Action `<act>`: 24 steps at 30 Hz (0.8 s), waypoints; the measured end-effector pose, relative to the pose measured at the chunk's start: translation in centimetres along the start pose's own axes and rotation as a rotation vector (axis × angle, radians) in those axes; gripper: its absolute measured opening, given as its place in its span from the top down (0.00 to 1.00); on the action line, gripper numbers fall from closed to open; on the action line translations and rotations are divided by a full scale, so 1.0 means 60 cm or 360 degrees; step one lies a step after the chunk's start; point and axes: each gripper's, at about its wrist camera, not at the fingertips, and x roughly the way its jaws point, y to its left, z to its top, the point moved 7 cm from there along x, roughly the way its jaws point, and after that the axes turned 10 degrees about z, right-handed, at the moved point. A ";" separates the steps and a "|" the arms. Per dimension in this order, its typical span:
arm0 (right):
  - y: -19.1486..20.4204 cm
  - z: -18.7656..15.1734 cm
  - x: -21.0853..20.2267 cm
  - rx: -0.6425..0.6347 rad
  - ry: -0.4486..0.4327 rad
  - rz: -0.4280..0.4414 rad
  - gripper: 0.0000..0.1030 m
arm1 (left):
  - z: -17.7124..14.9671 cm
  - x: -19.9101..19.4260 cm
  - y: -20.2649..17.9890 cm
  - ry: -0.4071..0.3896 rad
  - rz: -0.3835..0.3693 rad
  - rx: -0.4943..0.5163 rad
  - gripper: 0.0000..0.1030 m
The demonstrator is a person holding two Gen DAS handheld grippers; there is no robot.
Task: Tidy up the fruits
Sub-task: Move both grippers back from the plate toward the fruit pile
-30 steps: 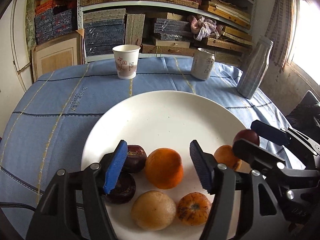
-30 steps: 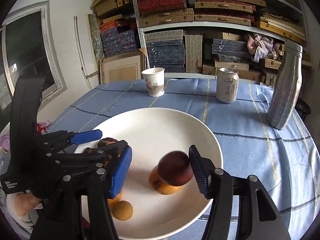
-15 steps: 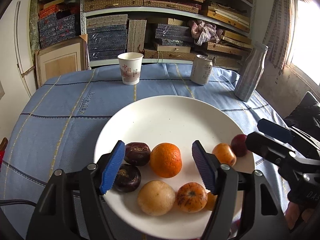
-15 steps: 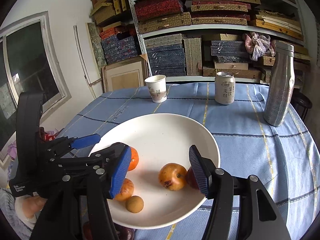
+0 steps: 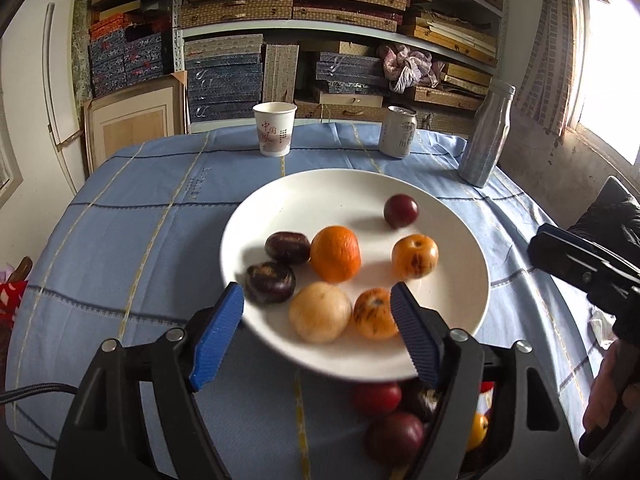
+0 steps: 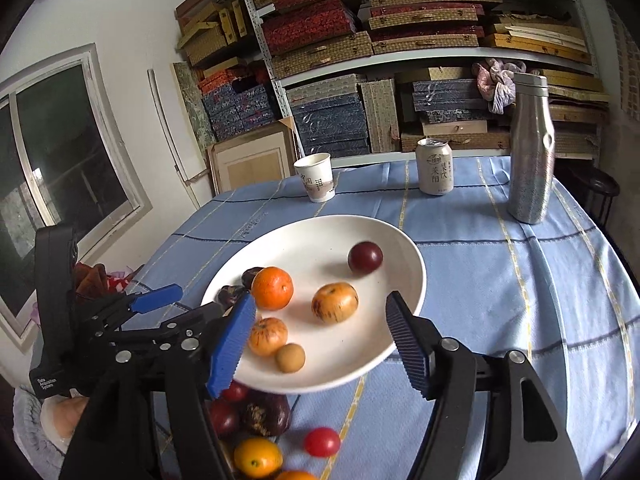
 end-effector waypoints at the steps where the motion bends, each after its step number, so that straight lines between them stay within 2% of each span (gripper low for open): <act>1: 0.002 -0.005 -0.006 0.0000 -0.0002 0.0003 0.33 | -0.004 -0.006 0.003 -0.0003 0.0003 -0.0004 0.25; 4: 0.004 -0.024 -0.026 0.0007 -0.0006 0.0013 0.33 | -0.020 -0.027 0.015 -0.0024 0.0020 -0.0022 0.22; 11: 0.010 -0.070 -0.056 0.0005 0.0025 0.0026 0.32 | -0.065 -0.056 0.021 -0.0022 0.0042 0.0001 0.22; 16: 0.022 -0.095 -0.073 -0.0045 0.0038 0.0008 0.27 | -0.091 -0.076 0.016 -0.0030 0.0060 0.0042 0.17; 24: 0.041 -0.136 -0.088 -0.0126 0.0092 0.0005 0.27 | -0.140 -0.107 0.012 -0.0039 0.0074 0.0078 0.14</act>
